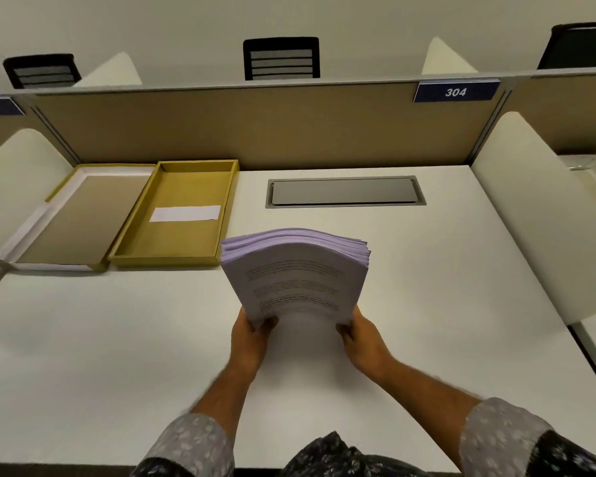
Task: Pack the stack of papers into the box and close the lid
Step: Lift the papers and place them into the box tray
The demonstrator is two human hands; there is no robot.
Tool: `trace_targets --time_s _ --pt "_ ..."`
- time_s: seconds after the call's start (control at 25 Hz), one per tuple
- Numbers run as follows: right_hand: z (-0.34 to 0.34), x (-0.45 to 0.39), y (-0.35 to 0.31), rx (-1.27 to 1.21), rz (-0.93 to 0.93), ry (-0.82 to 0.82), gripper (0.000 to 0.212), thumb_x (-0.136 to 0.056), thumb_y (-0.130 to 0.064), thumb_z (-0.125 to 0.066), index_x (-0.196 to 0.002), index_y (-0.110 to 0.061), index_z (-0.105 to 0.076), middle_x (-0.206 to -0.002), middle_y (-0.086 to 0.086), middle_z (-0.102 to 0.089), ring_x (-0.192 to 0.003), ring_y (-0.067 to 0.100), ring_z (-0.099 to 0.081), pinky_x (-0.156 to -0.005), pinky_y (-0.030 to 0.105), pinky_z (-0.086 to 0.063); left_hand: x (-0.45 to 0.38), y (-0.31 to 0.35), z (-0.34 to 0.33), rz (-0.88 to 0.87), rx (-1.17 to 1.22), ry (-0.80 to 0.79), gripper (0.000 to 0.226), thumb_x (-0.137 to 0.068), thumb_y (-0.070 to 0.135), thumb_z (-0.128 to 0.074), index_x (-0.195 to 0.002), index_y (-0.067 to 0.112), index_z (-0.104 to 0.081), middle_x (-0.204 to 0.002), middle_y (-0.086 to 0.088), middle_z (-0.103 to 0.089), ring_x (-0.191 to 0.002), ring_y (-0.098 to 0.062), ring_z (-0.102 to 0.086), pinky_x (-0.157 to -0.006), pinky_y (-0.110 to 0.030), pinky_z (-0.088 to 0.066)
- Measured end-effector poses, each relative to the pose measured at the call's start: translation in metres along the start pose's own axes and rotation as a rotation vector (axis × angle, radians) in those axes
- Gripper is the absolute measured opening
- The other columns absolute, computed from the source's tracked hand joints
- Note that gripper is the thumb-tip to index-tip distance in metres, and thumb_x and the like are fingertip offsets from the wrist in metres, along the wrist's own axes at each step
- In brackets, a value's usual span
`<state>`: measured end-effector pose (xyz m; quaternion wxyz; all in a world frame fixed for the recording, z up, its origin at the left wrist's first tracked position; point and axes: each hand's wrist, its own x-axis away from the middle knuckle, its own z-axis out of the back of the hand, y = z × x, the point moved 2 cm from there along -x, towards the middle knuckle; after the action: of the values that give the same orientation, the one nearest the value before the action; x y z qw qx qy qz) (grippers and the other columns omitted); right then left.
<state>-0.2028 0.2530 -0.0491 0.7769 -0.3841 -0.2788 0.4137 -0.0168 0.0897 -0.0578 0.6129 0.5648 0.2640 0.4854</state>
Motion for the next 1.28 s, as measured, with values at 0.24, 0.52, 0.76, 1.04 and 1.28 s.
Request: trace_targets --time_s 0.24,0.52,0.76,1.04,1.28 --pt "-0.004 -0.014 -0.012 0.138 -0.079 0.001 0.052 -0.105 -0.018 -0.050 -0.153 -0.035 -0.040 -0.138 -0.007 -0.068 -0.117 0.022 -0.070 -0.095 0.029 -0.055 -0.015 -0.006 0.025 -0.071 -0.052 -0.067 0.045 -0.090 0.017 -0.079 -0.128 0.037 -0.065 -0.115 0.029 -0.074 -0.110 0.003 -0.068 -0.090 -0.022 -0.058" --pt "-0.055 -0.077 -0.109 0.139 -0.028 -0.031 0.044 -0.106 -0.023 -0.050 -0.147 -0.031 -0.039 -0.134 -0.003 -0.069 -0.109 0.023 -0.071 -0.091 0.033 -0.060 -0.090 0.019 0.136 -0.096 -0.082 -0.130 0.051 -0.084 0.016 -0.084 -0.119 0.045 -0.061 -0.110 0.033 -0.073 -0.105 0.007 -0.069 -0.082 -0.018 -0.060" --pt "-0.125 -0.158 -0.193 0.029 -0.072 -0.041 0.047 -0.106 -0.016 -0.054 -0.151 -0.022 -0.039 -0.145 0.004 -0.063 -0.127 0.027 -0.066 -0.104 0.040 -0.059 -0.180 0.068 0.246 -0.204 -0.154 -0.203 0.061 -0.082 0.017 -0.083 -0.128 0.042 -0.053 -0.125 0.014 -0.070 -0.111 -0.002 -0.071 -0.085 -0.022 -0.061" --pt "-0.188 -0.253 -0.237 -0.049 -0.241 -0.044 0.055 -0.104 -0.005 -0.052 -0.157 -0.009 -0.038 -0.156 0.014 -0.054 -0.139 0.033 -0.055 -0.118 0.048 -0.046 -0.292 0.073 0.304 -0.070 -0.222 -0.244 0.066 -0.083 0.005 -0.085 -0.139 0.019 -0.051 -0.128 -0.001 -0.071 -0.112 -0.019 -0.071 -0.094 -0.035 -0.060" --pt "-0.226 -0.316 -0.243 0.007 -0.323 -0.099 0.061 -0.105 -0.006 -0.050 -0.162 -0.011 -0.031 -0.160 0.013 -0.050 -0.143 0.033 -0.051 -0.115 0.039 -0.043 -0.353 0.044 0.314 0.056 -0.267 -0.228 0.070 -0.082 0.006 -0.084 -0.143 0.016 -0.050 -0.135 -0.006 -0.069 -0.118 -0.026 -0.068 -0.104 -0.043 -0.054"
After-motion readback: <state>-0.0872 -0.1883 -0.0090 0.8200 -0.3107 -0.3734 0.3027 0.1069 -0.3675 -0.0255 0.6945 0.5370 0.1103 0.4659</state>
